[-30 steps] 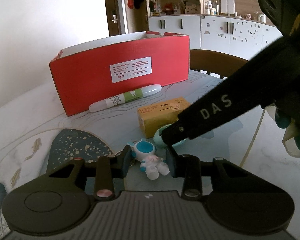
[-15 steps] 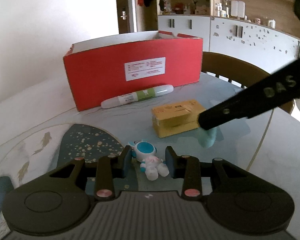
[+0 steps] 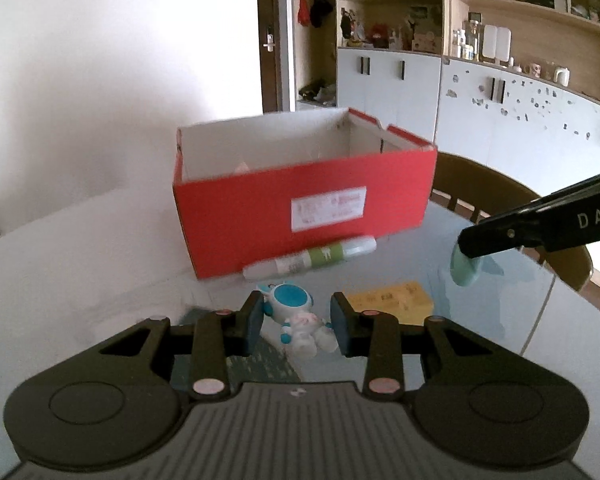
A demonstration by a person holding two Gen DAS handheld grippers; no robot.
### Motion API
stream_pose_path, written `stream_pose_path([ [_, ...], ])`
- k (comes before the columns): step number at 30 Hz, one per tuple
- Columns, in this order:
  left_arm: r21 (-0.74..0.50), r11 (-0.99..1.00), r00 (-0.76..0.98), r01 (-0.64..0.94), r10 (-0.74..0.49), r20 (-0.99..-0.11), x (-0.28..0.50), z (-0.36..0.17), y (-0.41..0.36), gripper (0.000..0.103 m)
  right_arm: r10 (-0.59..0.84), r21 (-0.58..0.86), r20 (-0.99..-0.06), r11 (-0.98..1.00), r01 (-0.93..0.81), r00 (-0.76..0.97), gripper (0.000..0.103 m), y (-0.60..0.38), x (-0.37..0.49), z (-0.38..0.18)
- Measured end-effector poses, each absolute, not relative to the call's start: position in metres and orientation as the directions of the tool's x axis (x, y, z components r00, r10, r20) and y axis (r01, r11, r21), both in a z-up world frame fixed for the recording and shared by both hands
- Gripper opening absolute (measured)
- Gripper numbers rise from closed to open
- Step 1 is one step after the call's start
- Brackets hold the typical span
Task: Organize rigid objects
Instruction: 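Carry the astronaut keychain and the teal sharpener over the red box with both tools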
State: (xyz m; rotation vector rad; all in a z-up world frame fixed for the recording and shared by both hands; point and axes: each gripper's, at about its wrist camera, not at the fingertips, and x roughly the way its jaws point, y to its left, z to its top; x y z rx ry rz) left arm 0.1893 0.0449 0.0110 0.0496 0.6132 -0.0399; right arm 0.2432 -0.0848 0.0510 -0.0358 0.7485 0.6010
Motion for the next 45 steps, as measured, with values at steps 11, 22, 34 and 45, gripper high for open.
stream_pose_path([
  [11, 0.051, 0.998, 0.836, 0.044, -0.009, -0.549, 0.221, 0.067, 0.044, 0.036, 0.485, 0.124, -0.601, 0.842, -0.526, 0.635, 0.025, -0.092, 0.265, 0.088],
  [22, 0.066, 0.997, 0.833, 0.024, 0.017, -0.553, 0.270, 0.100, 0.041, 0.036, 0.472, 0.091, -0.574, 0.849, -0.521, 0.669, 0.025, -0.091, 0.296, 0.111],
  [34, 0.109, 0.994, 0.840, 0.017, 0.045, -0.541, 0.327, 0.109, 0.031, 0.036, 0.463, 0.081, -0.571, 0.854, -0.515, 0.678, 0.025, -0.085, 0.332, 0.114],
  [45, 0.140, 0.990, 0.820, 0.011, 0.071, -0.568, 0.375, 0.100, 0.027, 0.036, 0.439, 0.069, -0.587, 0.864, -0.499, 0.680, 0.012, -0.070, 0.369, 0.103],
])
